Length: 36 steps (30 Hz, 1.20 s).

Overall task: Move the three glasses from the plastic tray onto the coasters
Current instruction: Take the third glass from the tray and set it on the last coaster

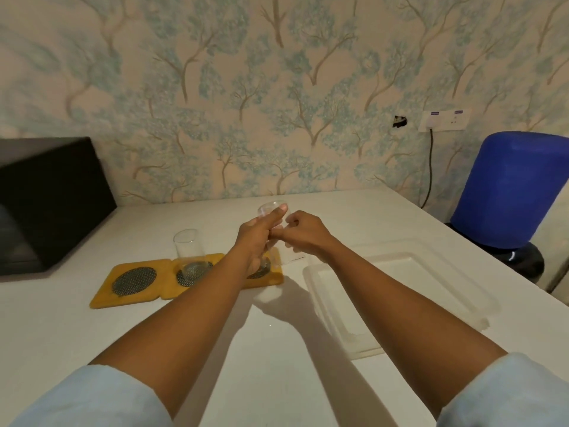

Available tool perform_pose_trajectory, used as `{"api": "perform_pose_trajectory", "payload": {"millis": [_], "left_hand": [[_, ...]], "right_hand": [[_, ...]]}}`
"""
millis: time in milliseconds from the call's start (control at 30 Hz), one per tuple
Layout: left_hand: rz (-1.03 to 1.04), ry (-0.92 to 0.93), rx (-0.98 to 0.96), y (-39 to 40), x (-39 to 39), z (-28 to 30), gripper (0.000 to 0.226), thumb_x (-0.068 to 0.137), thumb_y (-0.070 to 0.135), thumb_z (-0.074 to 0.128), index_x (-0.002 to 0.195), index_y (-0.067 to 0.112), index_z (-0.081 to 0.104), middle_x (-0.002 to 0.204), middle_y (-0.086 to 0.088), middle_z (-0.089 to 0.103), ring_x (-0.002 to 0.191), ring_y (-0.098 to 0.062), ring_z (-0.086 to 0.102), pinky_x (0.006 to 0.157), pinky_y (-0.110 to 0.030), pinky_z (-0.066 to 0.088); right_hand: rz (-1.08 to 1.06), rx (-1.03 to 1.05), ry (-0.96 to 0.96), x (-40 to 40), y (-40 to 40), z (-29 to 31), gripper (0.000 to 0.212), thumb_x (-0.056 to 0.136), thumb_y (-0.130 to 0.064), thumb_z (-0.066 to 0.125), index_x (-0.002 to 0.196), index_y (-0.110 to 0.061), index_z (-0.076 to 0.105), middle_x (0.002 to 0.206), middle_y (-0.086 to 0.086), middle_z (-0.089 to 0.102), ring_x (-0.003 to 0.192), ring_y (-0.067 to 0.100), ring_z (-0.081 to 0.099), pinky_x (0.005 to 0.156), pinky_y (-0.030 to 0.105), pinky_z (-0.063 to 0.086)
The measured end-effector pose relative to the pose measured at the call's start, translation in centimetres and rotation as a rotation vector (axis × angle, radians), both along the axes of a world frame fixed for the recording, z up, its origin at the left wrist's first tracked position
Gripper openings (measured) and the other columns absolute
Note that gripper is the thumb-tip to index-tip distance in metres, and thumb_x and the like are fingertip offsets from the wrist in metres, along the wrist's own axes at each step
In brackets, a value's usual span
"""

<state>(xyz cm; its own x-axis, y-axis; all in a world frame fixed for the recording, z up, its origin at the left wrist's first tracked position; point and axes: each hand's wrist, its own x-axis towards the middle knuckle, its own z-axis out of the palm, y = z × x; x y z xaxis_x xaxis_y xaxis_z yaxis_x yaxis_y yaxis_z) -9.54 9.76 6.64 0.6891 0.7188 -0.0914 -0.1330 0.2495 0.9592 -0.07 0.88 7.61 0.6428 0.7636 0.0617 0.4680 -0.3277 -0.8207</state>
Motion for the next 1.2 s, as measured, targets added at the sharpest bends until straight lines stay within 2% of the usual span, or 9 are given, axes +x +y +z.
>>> {"api": "perform_pose_trajectory", "payload": {"millis": [167,267,400,567,700,867,933,1033,1200], "left_hand": [[0.069,0.018,0.067,3.7,-5.6,0.5,0.043,0.072,0.04,0.085,0.103,0.014,0.071,0.101,-0.003,0.078,0.094,-0.01,0.074,0.068,-0.018,0.056],[0.104,0.026,0.103,5.6,-8.9,0.9,0.042,0.074,0.039,0.084,0.105,0.013,0.072,0.103,-0.005,0.077,0.089,-0.008,0.073,0.071,-0.02,0.055],[0.124,0.04,0.148,7.7,-12.6,1.0,0.047,0.076,0.038,0.082,0.116,0.015,0.071,0.106,-0.004,0.077,0.096,-0.009,0.073,0.083,-0.022,0.055],[0.179,0.054,0.194,10.5,-16.6,0.9,0.033,0.079,0.028,0.082,0.107,0.015,0.071,0.102,-0.009,0.077,0.082,-0.006,0.074,0.062,-0.013,0.053],[0.219,0.105,0.241,13.1,-19.0,0.0,0.041,0.078,0.028,0.082,0.112,0.008,0.07,0.105,-0.009,0.077,0.095,-0.016,0.073,0.066,-0.018,0.056],[0.254,0.175,0.278,16.4,-20.6,-1.6,0.059,0.074,0.03,0.085,0.127,0.016,0.063,0.123,0.003,0.068,0.11,-0.015,0.067,0.087,-0.031,0.056],[0.269,0.172,0.282,17.6,-20.9,-2.2,0.062,0.074,0.025,0.086,0.13,0.018,0.062,0.122,0.002,0.069,0.111,-0.018,0.066,0.093,-0.036,0.056],[0.273,0.18,0.31,19.4,-21.6,-3.0,0.059,0.071,0.024,0.088,0.126,0.022,0.064,0.115,0.001,0.072,0.108,-0.019,0.068,0.09,-0.033,0.057],[0.303,0.226,0.363,21.8,-21.9,-4.3,0.066,0.071,0.022,0.088,0.131,0.028,0.059,0.125,0.006,0.065,0.118,-0.016,0.058,0.085,-0.027,0.055]], "right_hand": [[0.117,0.039,0.099,-4.7,3.9,0.3,0.091,0.058,-0.058,0.076,0.132,-0.012,0.05,0.111,0.003,0.065,0.088,0.017,0.071,0.084,0.043,0.06],[0.189,0.057,0.13,-7.3,6.1,0.4,0.083,0.066,-0.053,0.075,0.132,-0.01,0.049,0.112,0.004,0.065,0.085,0.017,0.073,0.084,0.045,0.06],[0.252,0.069,0.154,-10.2,8.8,0.5,0.076,0.069,-0.05,0.076,0.13,-0.011,0.051,0.111,0.003,0.066,0.085,0.015,0.073,0.08,0.041,0.061],[0.306,0.042,0.126,-13.6,12.6,0.1,0.069,0.068,-0.051,0.078,0.122,-0.012,0.057,0.109,0.003,0.068,0.091,0.016,0.071,0.084,0.041,0.059],[0.317,0.029,0.099,-15.5,15.4,-0.8,0.057,0.061,-0.05,0.082,0.104,-0.017,0.063,0.104,0.003,0.068,0.095,0.019,0.067,0.086,0.045,0.058],[0.32,0.046,0.061,-17.6,18.5,-2.3,0.056,0.065,-0.043,0.082,0.11,-0.016,0.063,0.107,0.002,0.068,0.097,0.019,0.064,0.083,0.04,0.057],[0.319,0.052,0.057,-18.2,19.6,-3.0,0.054,0.067,-0.042,0.083,0.107,-0.014,0.061,0.103,0.002,0.067,0.094,0.019,0.064,0.072,0.033,0.055],[0.33,0.056,0.05,-18.9,21.3,-3.9,0.056,0.069,-0.04,0.083,0.11,-0.011,0.059,0.1,-0.001,0.064,0.09,0.018,0.061,0.063,0.024,0.045],[0.324,0.03,0.038,-19.4,24.2,-5.5,0.065,0.071,-0.039,0.082,0.124,-0.012,0.055,0.115,0.005,0.065,0.101,0.023,0.062,0.078,0.032,0.054]]}}
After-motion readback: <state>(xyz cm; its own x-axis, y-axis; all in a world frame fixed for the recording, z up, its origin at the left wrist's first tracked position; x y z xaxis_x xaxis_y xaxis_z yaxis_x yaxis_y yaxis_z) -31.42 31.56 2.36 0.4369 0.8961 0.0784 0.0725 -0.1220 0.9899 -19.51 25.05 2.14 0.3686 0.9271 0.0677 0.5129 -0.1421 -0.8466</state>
